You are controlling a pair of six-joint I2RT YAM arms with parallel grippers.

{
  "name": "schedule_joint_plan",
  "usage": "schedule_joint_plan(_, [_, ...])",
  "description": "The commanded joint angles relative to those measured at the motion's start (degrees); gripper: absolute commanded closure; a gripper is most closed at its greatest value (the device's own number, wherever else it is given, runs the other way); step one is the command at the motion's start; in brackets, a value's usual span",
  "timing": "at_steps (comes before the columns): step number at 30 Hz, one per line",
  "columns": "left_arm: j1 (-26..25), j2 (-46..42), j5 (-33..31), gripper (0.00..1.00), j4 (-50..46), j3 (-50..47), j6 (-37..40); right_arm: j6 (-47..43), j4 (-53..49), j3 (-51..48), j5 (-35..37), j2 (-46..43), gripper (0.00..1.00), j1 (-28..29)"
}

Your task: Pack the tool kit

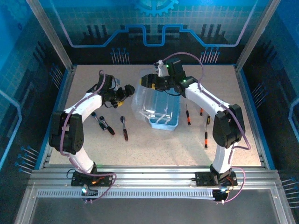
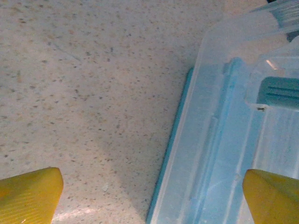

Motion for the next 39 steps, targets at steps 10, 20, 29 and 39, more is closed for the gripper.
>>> schedule_joint_plan(10, [0.8,-2.2,-1.4,0.01,-6.2,2.5,1.4,-7.0,-7.8,1.1,1.3,-6.2,0.28,-3.1])
schedule_joint_plan(20, [1.3,-2.0,-1.8,0.01,-7.5,3.9,1.6,-11.9,-10.6,-19.5,15.8,-24.1,0.3,-16.8])
schedule_joint_plan(29, [1.3,0.7,-0.4,0.01,-8.0,5.4,1.8,-10.7,-3.8,-35.4,14.7,-22.5,0.35,-18.4])
schedule_joint_plan(39, [1.3,-5.0,-2.1,0.01,-6.3,-0.5,-0.4,-10.3,0.4,-37.8,14.4,-16.8,0.38,-15.7])
